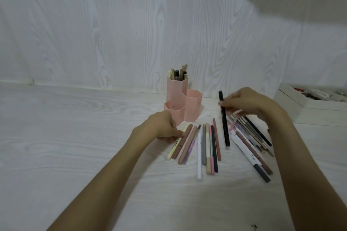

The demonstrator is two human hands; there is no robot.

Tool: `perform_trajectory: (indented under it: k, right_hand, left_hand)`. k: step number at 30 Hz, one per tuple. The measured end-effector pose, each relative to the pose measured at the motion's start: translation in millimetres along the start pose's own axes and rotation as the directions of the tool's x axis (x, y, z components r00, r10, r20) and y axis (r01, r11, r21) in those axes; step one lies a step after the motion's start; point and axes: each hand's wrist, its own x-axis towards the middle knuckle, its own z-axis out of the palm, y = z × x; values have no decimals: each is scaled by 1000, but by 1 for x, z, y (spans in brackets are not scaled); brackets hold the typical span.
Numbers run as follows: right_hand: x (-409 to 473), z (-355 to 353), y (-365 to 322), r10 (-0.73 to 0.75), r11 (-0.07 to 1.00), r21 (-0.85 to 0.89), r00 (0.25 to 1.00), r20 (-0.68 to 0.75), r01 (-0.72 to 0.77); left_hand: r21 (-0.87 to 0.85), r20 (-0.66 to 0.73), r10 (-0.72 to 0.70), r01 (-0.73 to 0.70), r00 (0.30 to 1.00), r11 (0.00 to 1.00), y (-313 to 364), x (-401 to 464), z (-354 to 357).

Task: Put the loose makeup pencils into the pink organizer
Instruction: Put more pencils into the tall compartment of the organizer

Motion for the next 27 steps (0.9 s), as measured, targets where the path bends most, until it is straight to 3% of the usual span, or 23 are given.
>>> perform_trajectory:
  k: [3,5,8,10,14,17,23,27]
  right_hand:
    - [10,-3,-16,-152,948,239,960,-235,208]
    - [16,1,-29,-216,835,380,872,-439,398]
    - [23,16,-50,-268,685,409,731,-628,602]
    - [28,28,-60,-285,649,386,680,-676,655]
    - [38,46,-68,-328,677,330,672,-664,657]
    - [43,51,-69,-389,745,217,675,-627,631]
    - [46,55,-70,-636,728,-181,552,-540,661]
    - [55,61,-65,-696,715,-360,556,-454,600]
  left_hand:
    - [12,24,-14,14,1000,1000,-2,-1,-6]
    - [32,29,-18,17,999,999,-2,-2,-8]
    - [110,-29,-20,23,999,994,0,-3,-6]
    - [184,-78,-14,28,997,982,1,-4,-5]
    - [249,-152,1,37,988,968,-1,-6,-11]
    - [220,-116,20,6,993,975,-4,-8,-11]
    - [252,-127,35,-2,991,968,0,-8,-6]
    - [235,-86,-39,58,996,970,-2,-12,-12]
